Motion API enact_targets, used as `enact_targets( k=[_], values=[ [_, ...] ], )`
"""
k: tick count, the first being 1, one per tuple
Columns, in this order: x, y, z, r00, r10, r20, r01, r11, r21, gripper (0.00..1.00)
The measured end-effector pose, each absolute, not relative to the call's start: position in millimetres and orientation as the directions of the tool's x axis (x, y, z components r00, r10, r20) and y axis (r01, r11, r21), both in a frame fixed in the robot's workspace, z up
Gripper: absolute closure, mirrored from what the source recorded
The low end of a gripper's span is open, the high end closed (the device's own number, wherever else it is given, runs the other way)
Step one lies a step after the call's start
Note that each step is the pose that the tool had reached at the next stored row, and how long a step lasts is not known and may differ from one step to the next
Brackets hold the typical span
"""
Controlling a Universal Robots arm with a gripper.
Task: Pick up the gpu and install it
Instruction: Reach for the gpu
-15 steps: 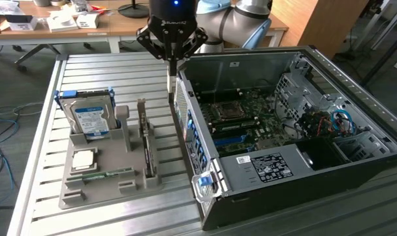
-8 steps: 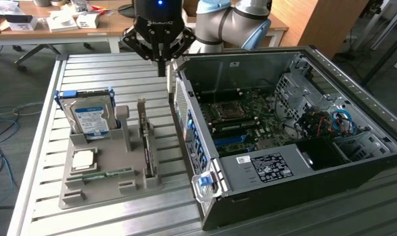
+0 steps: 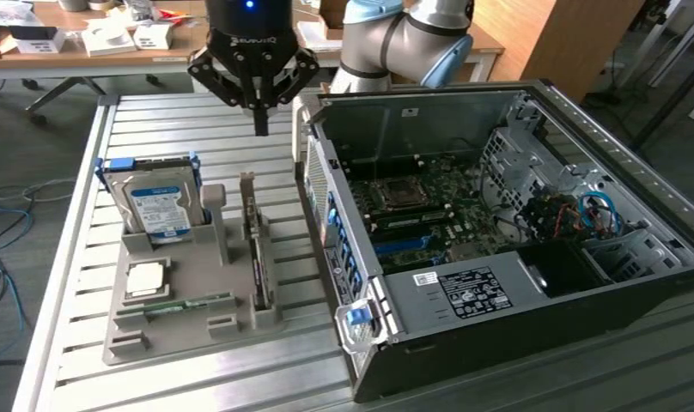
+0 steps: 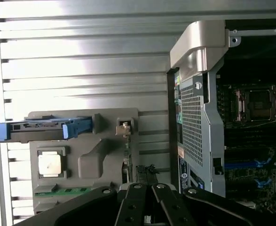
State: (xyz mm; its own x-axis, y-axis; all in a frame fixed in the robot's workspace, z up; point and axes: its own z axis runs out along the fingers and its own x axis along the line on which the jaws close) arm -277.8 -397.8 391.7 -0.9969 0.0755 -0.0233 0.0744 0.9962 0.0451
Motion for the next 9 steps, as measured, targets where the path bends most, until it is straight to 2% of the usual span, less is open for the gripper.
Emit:
enact_targets(
  k=[9],
  values=[
    [-292.7, -397.8, 391.3, -0.997, 0.075, -0.023, 0.074, 0.996, 0.045, 0.89]
  ],
)
